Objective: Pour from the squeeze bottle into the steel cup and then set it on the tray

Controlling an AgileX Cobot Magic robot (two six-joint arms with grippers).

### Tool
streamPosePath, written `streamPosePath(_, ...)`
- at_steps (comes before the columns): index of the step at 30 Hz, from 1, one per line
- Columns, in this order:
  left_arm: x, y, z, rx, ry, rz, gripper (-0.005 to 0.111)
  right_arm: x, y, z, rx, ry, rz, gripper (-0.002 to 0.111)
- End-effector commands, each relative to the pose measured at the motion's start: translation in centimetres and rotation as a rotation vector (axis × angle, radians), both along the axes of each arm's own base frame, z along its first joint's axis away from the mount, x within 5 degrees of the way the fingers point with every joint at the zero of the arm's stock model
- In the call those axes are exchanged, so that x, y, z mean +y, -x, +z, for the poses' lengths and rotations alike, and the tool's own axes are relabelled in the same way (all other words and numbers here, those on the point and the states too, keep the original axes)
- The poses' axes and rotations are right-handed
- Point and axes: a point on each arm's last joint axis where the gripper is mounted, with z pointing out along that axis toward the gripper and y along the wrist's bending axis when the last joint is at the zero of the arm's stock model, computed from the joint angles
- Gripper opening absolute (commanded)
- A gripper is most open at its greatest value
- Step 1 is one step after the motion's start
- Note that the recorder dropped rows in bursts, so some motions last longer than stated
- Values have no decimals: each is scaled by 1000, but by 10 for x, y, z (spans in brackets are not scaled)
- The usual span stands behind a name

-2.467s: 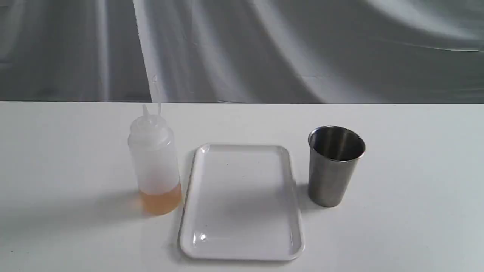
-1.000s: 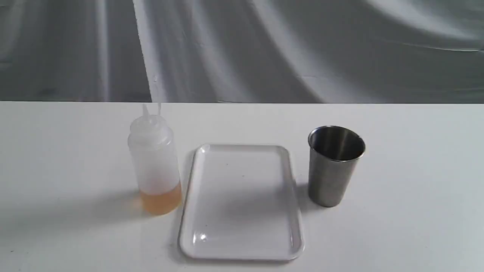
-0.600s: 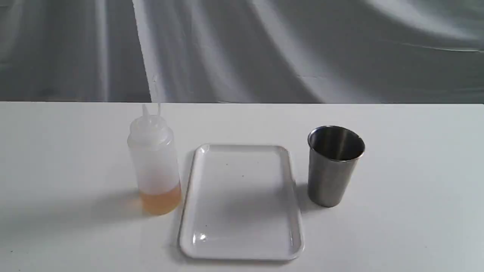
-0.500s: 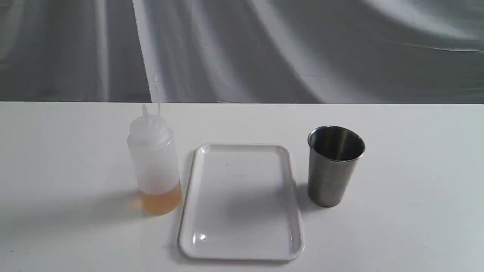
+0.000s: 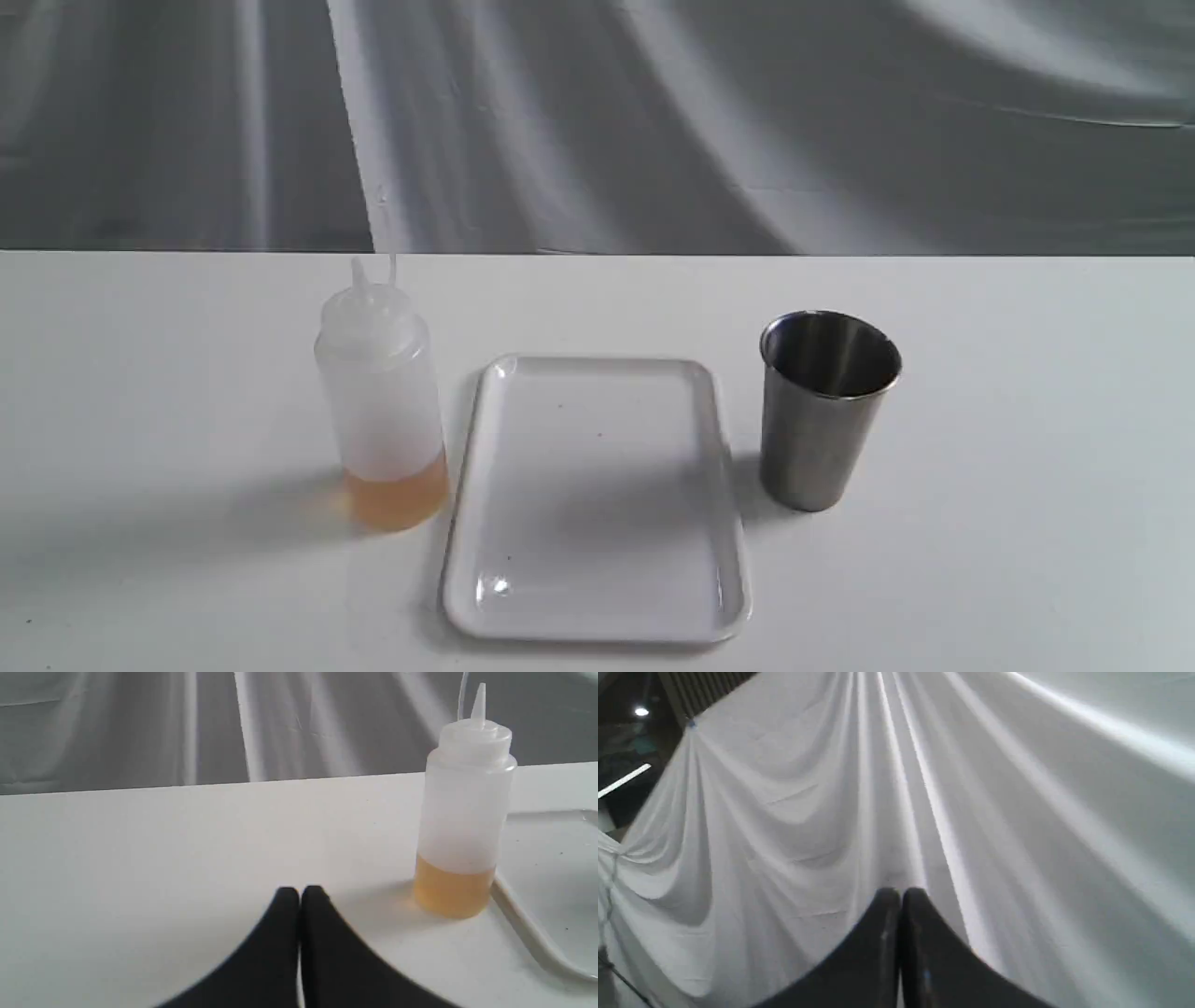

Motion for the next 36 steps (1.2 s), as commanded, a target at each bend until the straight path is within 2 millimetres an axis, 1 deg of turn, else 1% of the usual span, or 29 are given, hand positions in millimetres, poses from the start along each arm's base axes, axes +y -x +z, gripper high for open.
streamPosePath(1,0,0,-1,-6,2,-5,0,13,-3,-11,77,138,-34,0)
streamPosePath(4,0,0,-1,-6,4,-4,0,29,-4,-19,96,246,5,0)
streamPosePath(7,0,0,-1,-6,4,-4,0,46,-6,-26,101,287,59,0)
streamPosePath(12,0,0,-1,-6,4,-4,0,72,-14,-45,167,282,139,0)
streamPosePath(17,0,0,-1,-6,2,-5,0,93,-29,-73,263,285,187,0)
streamPosePath(22,0,0,-1,-6,2,-5,0,101,-40,-92,299,331,199,0)
streamPosePath(26,0,0,-1,-6,2,-5,0,105,-47,-107,261,321,204,0)
streamPosePath(29,0,0,-1,-6,4,-4,0,106,-47,-121,199,293,209,0)
streamPosePath(33,0,0,-1,-6,4,-4,0,104,-41,-140,120,254,214,0)
streamPosePath(36,0,0,-1,-6,4,-4,0,104,-39,-159,142,274,219,0)
